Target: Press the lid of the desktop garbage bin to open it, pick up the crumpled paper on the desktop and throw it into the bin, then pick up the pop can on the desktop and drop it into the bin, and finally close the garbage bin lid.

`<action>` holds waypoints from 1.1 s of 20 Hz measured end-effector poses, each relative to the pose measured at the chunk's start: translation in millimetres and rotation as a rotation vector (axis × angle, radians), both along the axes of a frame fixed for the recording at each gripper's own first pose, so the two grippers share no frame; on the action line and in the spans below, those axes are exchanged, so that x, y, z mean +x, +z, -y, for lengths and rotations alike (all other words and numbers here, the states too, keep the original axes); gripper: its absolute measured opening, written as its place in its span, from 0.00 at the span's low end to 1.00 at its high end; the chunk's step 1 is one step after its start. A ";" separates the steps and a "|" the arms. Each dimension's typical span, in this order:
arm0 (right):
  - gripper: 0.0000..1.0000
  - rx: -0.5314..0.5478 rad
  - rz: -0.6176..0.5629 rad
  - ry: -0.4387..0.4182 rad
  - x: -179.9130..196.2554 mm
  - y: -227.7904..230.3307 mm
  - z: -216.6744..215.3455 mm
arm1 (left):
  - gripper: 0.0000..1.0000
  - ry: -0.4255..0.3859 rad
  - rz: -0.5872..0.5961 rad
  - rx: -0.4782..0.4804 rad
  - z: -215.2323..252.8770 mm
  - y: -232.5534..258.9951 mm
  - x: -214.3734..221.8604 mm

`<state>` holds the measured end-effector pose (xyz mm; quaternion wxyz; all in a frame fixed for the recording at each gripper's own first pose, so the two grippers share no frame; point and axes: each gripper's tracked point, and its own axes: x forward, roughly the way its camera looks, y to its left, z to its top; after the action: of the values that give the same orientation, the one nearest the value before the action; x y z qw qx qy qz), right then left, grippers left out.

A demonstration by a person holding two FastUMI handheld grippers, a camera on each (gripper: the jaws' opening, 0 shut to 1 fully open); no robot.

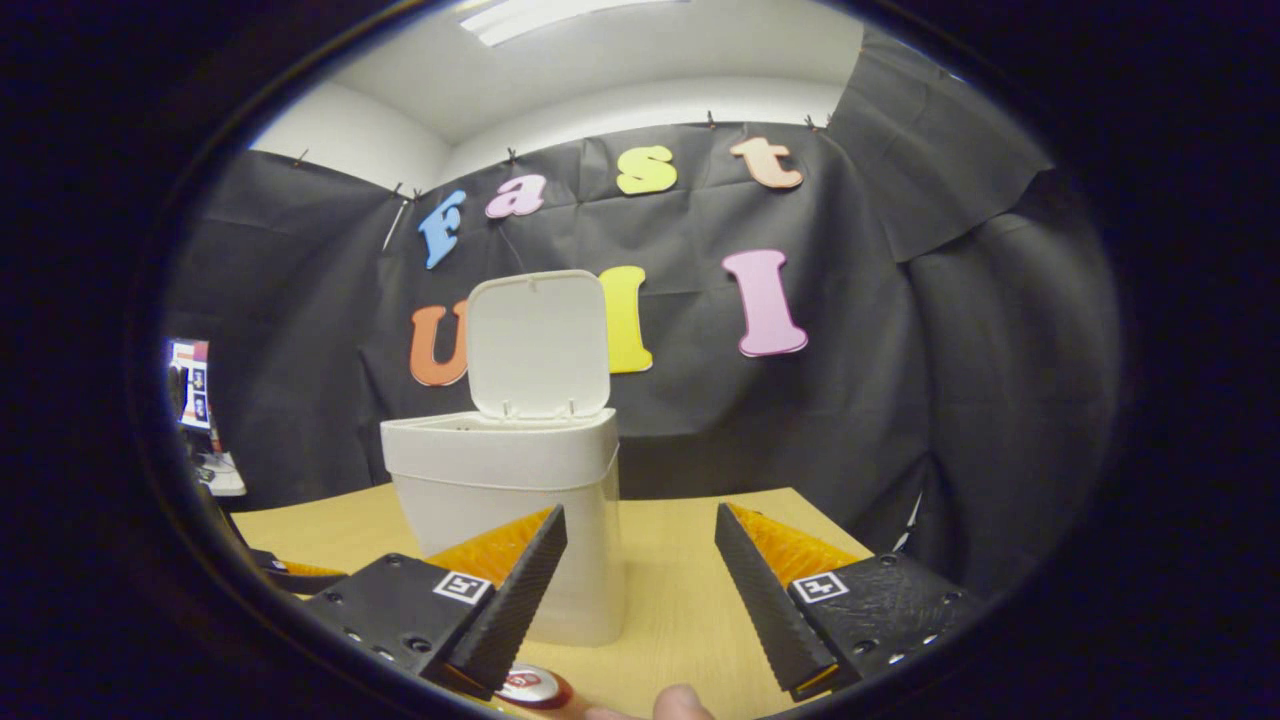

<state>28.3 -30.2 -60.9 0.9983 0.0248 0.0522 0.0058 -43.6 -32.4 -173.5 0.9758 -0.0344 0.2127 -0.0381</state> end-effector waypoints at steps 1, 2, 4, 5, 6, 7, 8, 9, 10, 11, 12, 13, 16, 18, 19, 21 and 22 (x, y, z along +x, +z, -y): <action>0.93 -0.004 0.000 -0.005 -2.6 -3.9 2.3 | 0.98 -0.005 -0.030 -0.006 2.3 -11.1 -5.2; 0.93 -0.006 -0.003 -0.007 -5.3 -8.6 3.1 | 0.99 -0.004 -0.058 -0.009 3.2 -20.8 -10.2; 0.93 -0.004 -0.006 -0.002 -9.0 -13.6 2.4 | 0.99 -0.007 -0.119 -0.020 7.6 -40.3 -18.8; 0.93 -0.006 -0.007 -0.002 -9.5 -15.3 3.1 | 0.99 -0.011 -0.136 -0.017 7.7 -46.5 -21.4; 0.93 -0.013 -0.007 -0.004 -10.3 -16.3 5.0 | 0.99 -0.007 -0.147 -0.008 6.2 -50.6 -23.2; 0.93 -0.019 -0.006 -0.002 -11.3 -16.9 6.6 | 0.98 -0.004 -0.155 0.001 5.7 -54.7 -26.0; 0.93 -0.022 -0.003 -0.001 -12.3 -18.0 6.6 | 0.98 -0.003 -0.165 0.003 4.9 -58.1 -27.5; 0.93 -0.024 -0.002 -0.001 -12.4 -18.2 7.6 | 0.98 -0.002 -0.175 0.002 5.2 -61.9 -28.3; 0.93 -0.024 -0.001 -0.004 -13.1 -19.8 9.5 | 0.97 -0.001 -0.186 0.005 5.3 -66.2 -28.4; 0.93 -0.023 -0.001 -0.007 -13.3 -20.6 10.3 | 0.97 0.004 -0.198 0.012 4.3 -69.8 -29.9; 0.93 -0.019 -0.005 -0.008 -13.6 -23.2 11.2 | 0.96 0.004 -0.204 0.015 4.3 -71.9 -31.1; 0.93 -0.014 -0.010 -0.008 -13.7 -26.4 11.8 | 0.96 0.002 -0.209 0.020 5.2 -74.3 -30.8; 0.93 -0.006 -0.027 -0.017 -14.8 -33.8 18.9 | 0.91 0.003 -0.234 0.028 6.0 -83.3 -32.9; 0.93 0.001 -0.028 -0.020 -14.9 -35.1 20.6 | 0.87 0.008 -0.248 0.033 6.0 -89.9 -33.8; 0.93 0.000 -0.028 -0.021 -15.5 -36.3 19.8 | 0.83 0.005 -0.240 0.029 7.4 -89.2 -32.0; 0.93 -0.001 -0.033 -0.018 -15.8 -39.0 18.1 | 0.77 -0.001 -0.239 0.031 9.8 -89.1 -32.2; 0.93 0.000 -0.036 -0.017 -15.9 -40.0 17.0 | 0.75 -0.006 -0.238 0.033 10.7 -89.3 -32.1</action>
<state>12.5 -47.2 -100.9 0.9972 0.0254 0.0700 -0.0031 -75.7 -43.1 -262.8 0.9439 -0.0221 0.3279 -0.0331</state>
